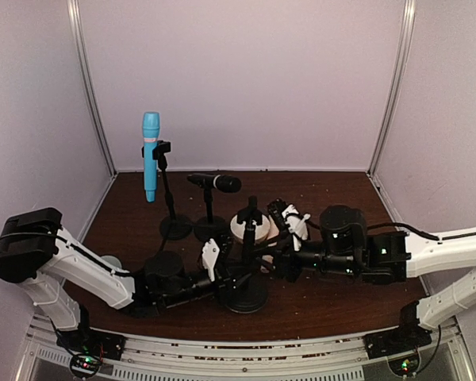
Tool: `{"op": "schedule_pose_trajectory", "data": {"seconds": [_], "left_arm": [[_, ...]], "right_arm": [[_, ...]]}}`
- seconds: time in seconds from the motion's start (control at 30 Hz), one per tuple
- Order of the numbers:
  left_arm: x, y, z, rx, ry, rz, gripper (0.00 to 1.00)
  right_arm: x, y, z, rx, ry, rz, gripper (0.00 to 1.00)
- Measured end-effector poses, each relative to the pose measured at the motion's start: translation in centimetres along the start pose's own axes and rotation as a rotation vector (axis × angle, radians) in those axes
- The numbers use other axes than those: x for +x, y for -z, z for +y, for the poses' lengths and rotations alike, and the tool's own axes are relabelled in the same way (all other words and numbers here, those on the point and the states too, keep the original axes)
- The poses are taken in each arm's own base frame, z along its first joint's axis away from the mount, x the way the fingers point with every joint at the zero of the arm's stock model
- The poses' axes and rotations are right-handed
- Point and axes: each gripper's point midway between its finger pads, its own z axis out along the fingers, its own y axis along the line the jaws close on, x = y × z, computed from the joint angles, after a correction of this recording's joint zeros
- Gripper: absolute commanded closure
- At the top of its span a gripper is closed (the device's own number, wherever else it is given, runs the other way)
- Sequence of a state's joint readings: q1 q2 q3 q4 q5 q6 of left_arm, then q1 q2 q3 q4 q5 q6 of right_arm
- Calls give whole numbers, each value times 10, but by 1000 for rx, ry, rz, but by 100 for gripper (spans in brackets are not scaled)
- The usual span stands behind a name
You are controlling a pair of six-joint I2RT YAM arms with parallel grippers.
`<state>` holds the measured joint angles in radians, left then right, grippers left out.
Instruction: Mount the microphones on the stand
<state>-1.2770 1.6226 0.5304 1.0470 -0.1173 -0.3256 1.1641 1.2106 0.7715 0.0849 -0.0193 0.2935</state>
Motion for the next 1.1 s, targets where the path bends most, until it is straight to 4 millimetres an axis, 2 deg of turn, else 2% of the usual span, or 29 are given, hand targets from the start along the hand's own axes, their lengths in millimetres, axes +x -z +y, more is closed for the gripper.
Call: {"op": "schedule_pose_trajectory", "data": {"seconds": [0.13, 0.2, 0.33, 0.67, 0.8, 0.87, 1.0, 1.1], "left_arm": [[7, 10, -1, 11, -19, 16, 100], [7, 10, -5, 24, -23, 17, 100], [9, 10, -8, 34, -23, 18, 100], [17, 5, -6, 28, -14, 41, 100], [18, 5, -6, 28, -14, 45, 100], [18, 5, -6, 28, -14, 46, 100], [22, 3, -6, 30, -13, 55, 100], [27, 1, -6, 28, -9, 66, 100]], "right_arm": [[1, 23, -73, 198, -81, -38, 53], [3, 30, -81, 213, -92, -49, 52], [-1, 29, -61, 109, -91, -63, 49], [-10, 15, 13, -203, -51, -59, 42], [-11, 7, 28, -251, -38, -49, 43], [-11, 3, 30, -258, -38, -49, 49], [-13, -4, 28, -238, -33, -56, 70], [-21, -5, 24, -203, -33, -82, 78]]}}
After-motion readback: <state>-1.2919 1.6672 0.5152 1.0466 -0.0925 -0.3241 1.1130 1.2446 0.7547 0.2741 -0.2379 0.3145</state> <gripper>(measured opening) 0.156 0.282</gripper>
